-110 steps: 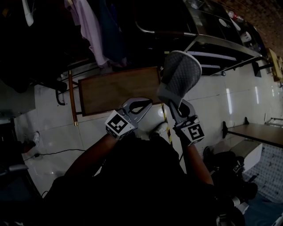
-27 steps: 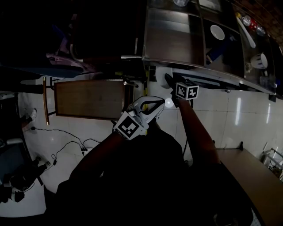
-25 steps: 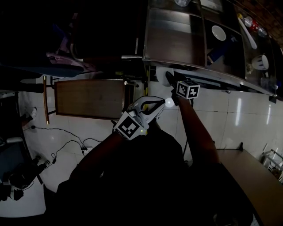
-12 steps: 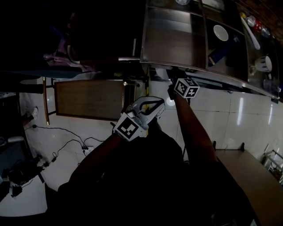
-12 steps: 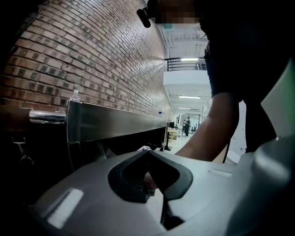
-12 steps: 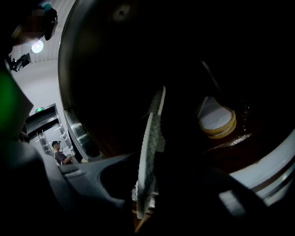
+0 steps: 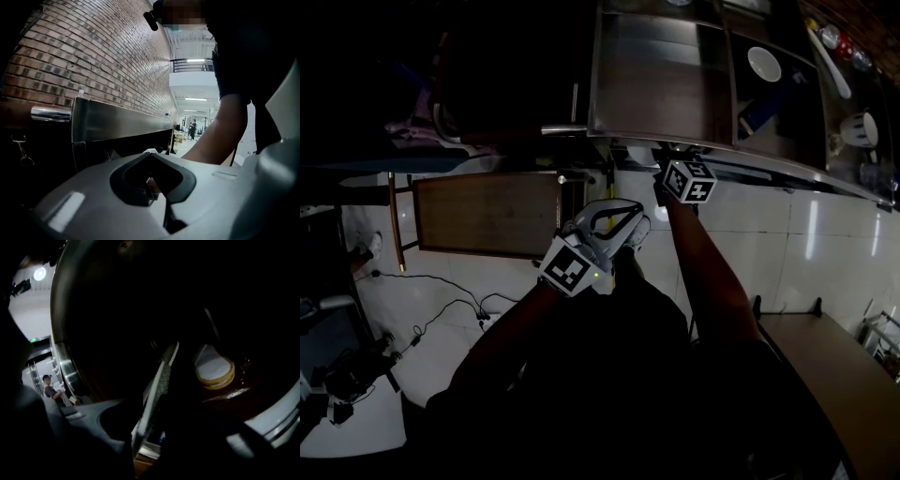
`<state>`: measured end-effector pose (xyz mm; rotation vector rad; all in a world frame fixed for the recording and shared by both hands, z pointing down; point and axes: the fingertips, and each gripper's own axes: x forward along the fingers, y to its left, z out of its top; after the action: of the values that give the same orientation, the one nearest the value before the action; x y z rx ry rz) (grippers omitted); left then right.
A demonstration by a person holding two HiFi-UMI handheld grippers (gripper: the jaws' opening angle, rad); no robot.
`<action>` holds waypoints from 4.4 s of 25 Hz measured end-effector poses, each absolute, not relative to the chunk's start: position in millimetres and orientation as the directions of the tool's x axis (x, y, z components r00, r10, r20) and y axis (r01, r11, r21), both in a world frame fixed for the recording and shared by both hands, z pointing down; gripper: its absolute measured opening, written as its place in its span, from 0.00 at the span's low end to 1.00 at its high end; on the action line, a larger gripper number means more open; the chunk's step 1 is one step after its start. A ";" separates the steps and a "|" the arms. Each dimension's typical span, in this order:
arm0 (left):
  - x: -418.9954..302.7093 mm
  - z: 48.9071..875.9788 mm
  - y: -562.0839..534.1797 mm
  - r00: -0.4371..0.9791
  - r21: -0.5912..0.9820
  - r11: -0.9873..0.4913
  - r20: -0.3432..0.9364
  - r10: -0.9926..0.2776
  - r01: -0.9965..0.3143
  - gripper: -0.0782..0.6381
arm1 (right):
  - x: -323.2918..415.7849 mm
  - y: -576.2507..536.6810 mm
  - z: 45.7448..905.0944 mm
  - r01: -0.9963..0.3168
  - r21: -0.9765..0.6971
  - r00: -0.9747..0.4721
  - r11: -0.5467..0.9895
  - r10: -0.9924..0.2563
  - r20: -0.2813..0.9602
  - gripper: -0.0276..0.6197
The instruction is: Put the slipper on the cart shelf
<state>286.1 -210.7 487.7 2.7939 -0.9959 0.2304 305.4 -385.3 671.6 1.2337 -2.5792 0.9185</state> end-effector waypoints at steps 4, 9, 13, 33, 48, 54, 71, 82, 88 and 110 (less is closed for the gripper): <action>287.9 488.5 -210.9 0.761 0.111 -0.758 0.204 -0.615 -0.642 0.11 | 314.3 -386.1 670.9 -0.803 -0.327 -0.595 0.498 -0.691 0.410 0.28; 288.2 485.2 -211.1 0.758 0.108 -0.755 0.197 -0.622 -0.647 0.11 | 326.8 -392.0 666.4 -0.836 -0.229 -0.546 0.498 -0.723 0.423 0.44; 287.1 484.4 -211.3 0.753 0.112 -0.749 0.197 -0.628 -0.653 0.11 | 334.7 -391.6 661.7 -0.836 -0.212 -0.545 0.506 -0.722 0.426 0.47; 249.7 464.0 -184.1 0.749 0.080 -0.747 0.153 -0.645 -0.660 0.11 | 317.8 -297.9 601.0 -0.743 -0.111 -0.645 0.660 -0.663 0.380 0.52; 139.9 439.9 -118.4 0.751 0.113 -0.743 0.109 -0.651 -0.660 0.11 | 188.0 -155.9 484.2 -0.541 -0.178 -0.838 0.822 -0.508 0.199 0.05; 92.8 437.5 -93.7 0.753 0.079 -0.749 0.087 -0.652 -0.658 0.11 | 137.3 -120.1 449.9 -0.505 -0.088 -0.854 0.859 -0.482 0.195 0.05; 43.4 409.0 -36.5 0.725 0.083 -0.720 0.060 -0.686 -0.689 0.11 | 68.0 -41.3 412.4 -0.442 -0.073 -0.886 0.894 -0.422 0.191 0.05; 28.5 402.3 2.0 0.632 0.064 -0.629 0.093 -0.769 -0.775 0.11 | 61.5 -11.4 408.0 -0.362 -0.112 -0.923 0.926 -0.339 0.180 0.05; 6.8 397.8 18.2 0.571 0.053 -0.569 0.113 -0.813 -0.821 0.11 | 46.6 2.9 410.3 -0.329 -0.107 -0.934 0.938 -0.307 0.181 0.05; -129.7 402.5 32.1 0.708 0.076 -0.704 0.101 -0.699 -0.706 0.11 | -100.4 12.6 400.1 -0.481 -0.121 -0.872 0.868 -0.460 0.168 0.05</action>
<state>-129.7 32.1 402.5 2.8017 -1.1555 0.0981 -100.4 12.6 400.1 0.7354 -2.9069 0.2403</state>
